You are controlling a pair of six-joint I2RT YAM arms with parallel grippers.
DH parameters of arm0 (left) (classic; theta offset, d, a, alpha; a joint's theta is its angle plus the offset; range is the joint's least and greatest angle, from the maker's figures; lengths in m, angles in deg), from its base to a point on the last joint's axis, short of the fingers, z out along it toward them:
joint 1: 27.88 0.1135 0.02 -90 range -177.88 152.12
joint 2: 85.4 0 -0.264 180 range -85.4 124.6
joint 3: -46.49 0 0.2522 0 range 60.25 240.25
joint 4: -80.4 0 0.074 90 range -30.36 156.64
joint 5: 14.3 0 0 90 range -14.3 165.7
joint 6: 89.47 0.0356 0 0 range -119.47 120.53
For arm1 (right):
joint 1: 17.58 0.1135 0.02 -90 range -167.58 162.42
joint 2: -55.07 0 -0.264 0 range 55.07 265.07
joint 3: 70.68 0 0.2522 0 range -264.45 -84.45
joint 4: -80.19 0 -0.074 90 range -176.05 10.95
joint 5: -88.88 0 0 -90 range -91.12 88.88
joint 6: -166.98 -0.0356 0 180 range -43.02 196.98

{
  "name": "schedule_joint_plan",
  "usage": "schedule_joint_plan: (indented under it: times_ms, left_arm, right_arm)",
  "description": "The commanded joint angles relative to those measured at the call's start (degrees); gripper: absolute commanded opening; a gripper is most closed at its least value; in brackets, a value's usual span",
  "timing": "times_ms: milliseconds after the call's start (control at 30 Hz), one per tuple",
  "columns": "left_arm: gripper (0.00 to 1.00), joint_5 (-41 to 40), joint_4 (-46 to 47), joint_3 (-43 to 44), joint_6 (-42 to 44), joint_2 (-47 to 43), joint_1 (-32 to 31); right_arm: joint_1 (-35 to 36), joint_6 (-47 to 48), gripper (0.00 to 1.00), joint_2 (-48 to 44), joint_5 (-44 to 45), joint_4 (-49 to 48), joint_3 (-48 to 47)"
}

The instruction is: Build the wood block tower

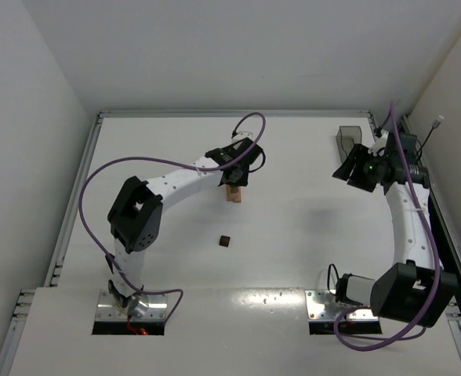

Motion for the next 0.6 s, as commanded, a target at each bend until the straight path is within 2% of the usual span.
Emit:
schedule_joint_plan:
  times_ms: [0, 133, 267, 567]
  left_arm:
    - [0.0, -0.08, 1.51, 0.41, 0.4, 0.45, -0.77]
    - [0.0, 0.45, 1.51, 0.41, 0.4, 0.45, -0.77]
    - [0.17, 1.06, 1.51, 0.41, 0.4, 0.97, -0.77]
    - [0.22, 1.06, 1.51, 0.41, 0.4, 0.98, -0.77]
  right_arm:
    - [-0.16, -0.76, 0.5, 0.12, -1.08, -2.56, -0.48]
    - [-0.16, -0.76, 0.5, 0.12, -1.08, -2.56, -0.48]
    - [-0.16, -0.76, 0.5, 0.12, -1.08, -2.56, -0.48]
    - [-0.16, -0.76, 0.5, 0.12, -1.6, -2.56, -0.48]
